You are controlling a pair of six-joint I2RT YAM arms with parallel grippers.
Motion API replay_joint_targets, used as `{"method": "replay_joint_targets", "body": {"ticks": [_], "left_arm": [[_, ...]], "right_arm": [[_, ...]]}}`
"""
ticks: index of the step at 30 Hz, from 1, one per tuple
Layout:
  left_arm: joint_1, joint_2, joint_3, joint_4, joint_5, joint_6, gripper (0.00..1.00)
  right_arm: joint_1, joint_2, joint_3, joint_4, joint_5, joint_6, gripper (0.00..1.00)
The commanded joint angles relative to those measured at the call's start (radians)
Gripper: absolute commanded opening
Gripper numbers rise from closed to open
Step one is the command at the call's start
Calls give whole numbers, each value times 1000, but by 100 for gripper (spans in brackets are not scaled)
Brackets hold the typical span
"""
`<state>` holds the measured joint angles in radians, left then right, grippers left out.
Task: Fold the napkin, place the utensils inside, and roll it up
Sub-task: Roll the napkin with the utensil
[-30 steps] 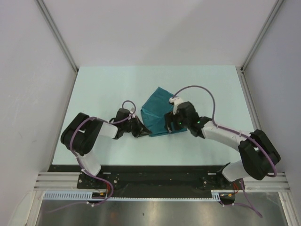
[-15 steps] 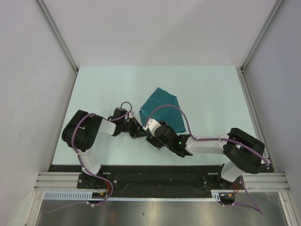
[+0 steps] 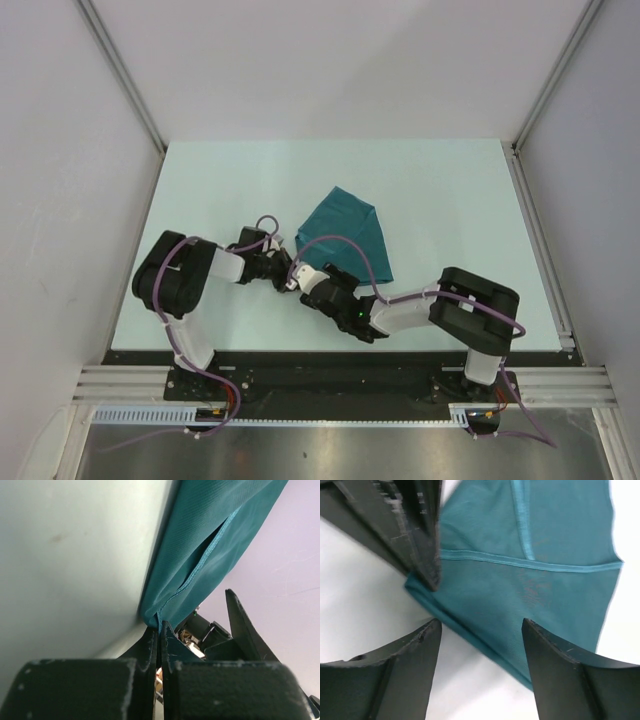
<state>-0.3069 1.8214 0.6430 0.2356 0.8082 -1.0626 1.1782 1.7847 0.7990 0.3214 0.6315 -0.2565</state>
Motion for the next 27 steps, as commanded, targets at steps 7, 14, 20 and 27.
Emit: {"method": "replay_joint_targets", "body": {"ticks": [7,14,20,27], "left_arm": [[17,32,61,-51,51,62,0],[22,23,122,-137,23,165,9],[29,-57,100,-159,-69,214,46],[63,-151,18,-134,-162,227,74]], "right_arm": [[-28,64,3,-64,33,-9,41],[-43,53,88,-246,-134,-12,29],[-98,53,173,-405,-309,5,5],[-158,71,249,-505,-440,16,0]]}}
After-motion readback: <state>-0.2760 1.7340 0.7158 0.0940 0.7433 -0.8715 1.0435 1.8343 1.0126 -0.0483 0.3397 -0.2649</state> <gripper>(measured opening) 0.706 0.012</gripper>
